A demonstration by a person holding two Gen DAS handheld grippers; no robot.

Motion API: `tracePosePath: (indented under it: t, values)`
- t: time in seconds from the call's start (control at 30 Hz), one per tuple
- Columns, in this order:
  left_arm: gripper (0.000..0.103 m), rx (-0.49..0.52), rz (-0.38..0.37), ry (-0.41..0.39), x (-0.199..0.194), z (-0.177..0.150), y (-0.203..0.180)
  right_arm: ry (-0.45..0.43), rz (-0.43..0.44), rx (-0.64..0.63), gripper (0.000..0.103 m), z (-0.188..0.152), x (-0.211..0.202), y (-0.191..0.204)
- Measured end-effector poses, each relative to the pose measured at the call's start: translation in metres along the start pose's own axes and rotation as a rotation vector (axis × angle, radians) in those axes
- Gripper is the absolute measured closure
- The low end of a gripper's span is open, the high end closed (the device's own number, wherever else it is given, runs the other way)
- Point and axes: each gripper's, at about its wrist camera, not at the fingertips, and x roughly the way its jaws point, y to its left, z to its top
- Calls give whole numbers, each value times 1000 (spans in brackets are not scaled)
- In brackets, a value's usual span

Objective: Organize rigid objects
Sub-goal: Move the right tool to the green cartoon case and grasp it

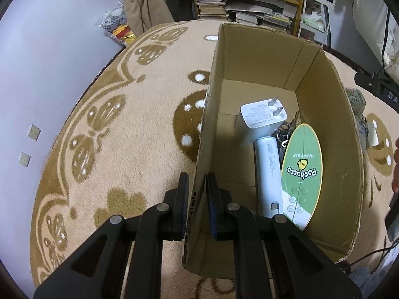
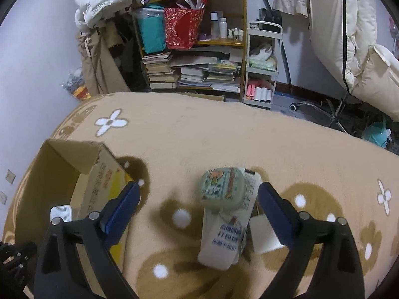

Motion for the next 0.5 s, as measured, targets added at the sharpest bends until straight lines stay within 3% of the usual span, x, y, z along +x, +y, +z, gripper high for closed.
tracePosePath:
  t: [0.3, 0.5]
  values:
    - [90, -7, -9, 3, 1, 0, 4, 32, -19, -5, 3, -3, 36, -8]
    - [90, -5, -15, 2, 1, 1, 3, 56, -55, -67, 22, -8, 49, -5]
